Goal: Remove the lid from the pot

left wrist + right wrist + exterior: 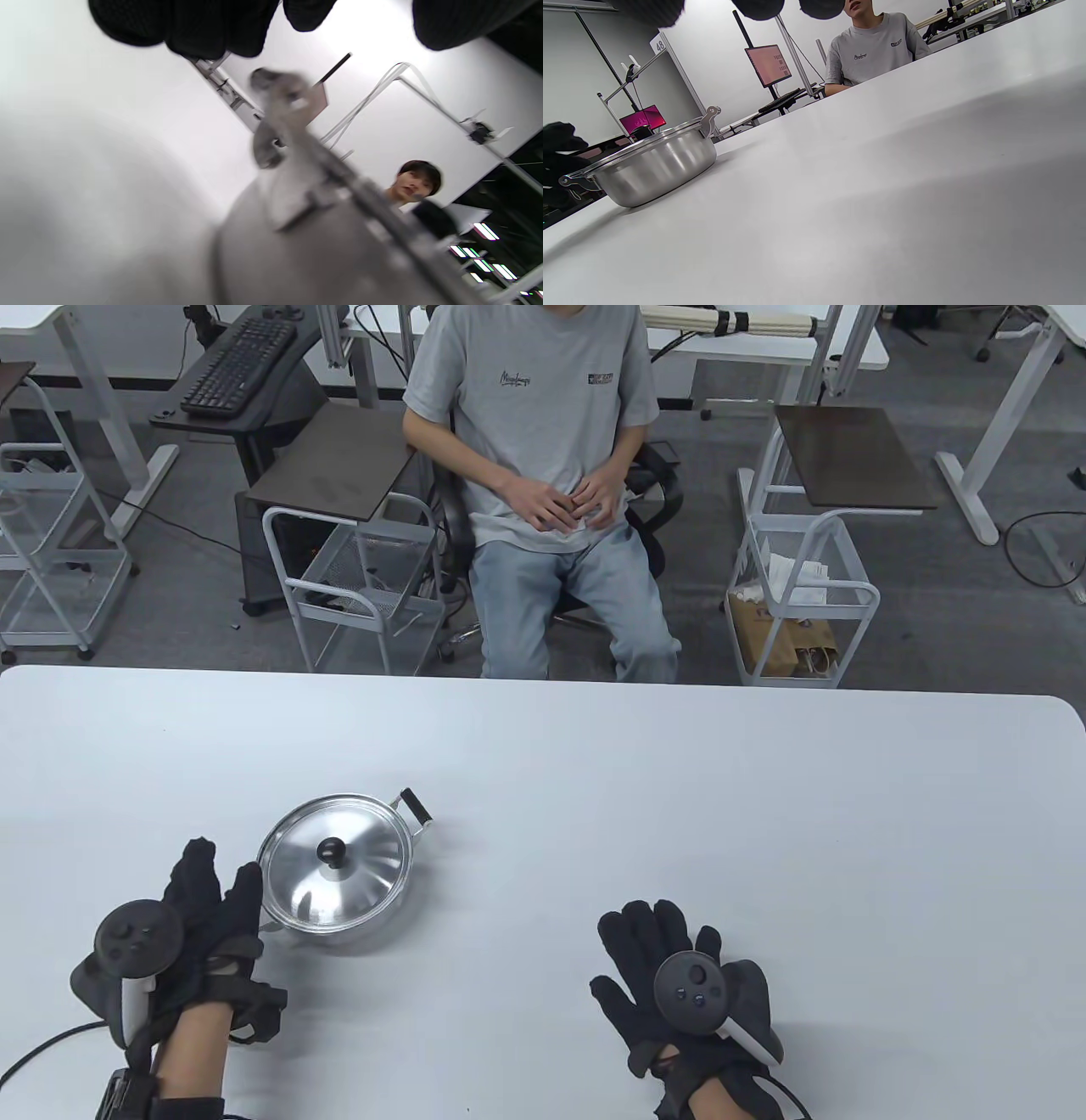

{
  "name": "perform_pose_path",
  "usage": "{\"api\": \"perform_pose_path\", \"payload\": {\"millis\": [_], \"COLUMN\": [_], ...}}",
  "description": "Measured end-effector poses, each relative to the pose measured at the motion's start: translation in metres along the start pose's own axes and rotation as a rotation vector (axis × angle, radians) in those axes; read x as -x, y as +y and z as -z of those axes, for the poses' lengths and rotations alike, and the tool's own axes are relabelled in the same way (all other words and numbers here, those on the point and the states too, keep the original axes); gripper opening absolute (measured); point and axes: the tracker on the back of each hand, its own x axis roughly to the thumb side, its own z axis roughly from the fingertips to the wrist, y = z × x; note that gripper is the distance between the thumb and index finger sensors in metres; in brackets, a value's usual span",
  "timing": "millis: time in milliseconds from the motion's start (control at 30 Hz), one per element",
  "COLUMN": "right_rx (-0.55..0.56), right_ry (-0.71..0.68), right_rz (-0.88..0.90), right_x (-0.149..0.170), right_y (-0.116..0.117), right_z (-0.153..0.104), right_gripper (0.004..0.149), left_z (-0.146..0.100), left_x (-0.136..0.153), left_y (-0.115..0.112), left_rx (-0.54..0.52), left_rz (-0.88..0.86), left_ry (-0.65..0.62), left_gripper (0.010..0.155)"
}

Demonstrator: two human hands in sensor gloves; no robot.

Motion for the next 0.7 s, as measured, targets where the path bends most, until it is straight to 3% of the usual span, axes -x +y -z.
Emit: {"api": "perform_pose_path", "payload": {"millis": [133, 367, 500, 700], "right_rx": [-0.011, 0.009, 0.002, -0.008], "right_ry": [0.012, 0.018, 0.023, 0.023], "right_rz": [0.013, 0.034, 0.045, 0.051], "right_x": [0.003, 0.006, 0.008, 0.007], "right_y": [0.001, -0.002, -0.002, -0.001], "right_z": [0.000, -0.003, -0.003, -0.002], "right_gripper": [0.069, 0.069, 0.069, 0.069], "left_z": [0.004, 0.008, 0.009, 0.008], "left_x": [0.010, 0.017, 0.023, 0.021], "left_y": [-0.013, -0.026, -0.032, -0.035], "left_rx": [0.052, 0.147, 0.208, 0.208], "left_rz": [0.013, -0.075, -0.267, -0.383], "left_ry": [0.116, 0.193, 0.243, 0.236], "left_gripper": [0.073, 0.058, 0.053, 0.049]}}
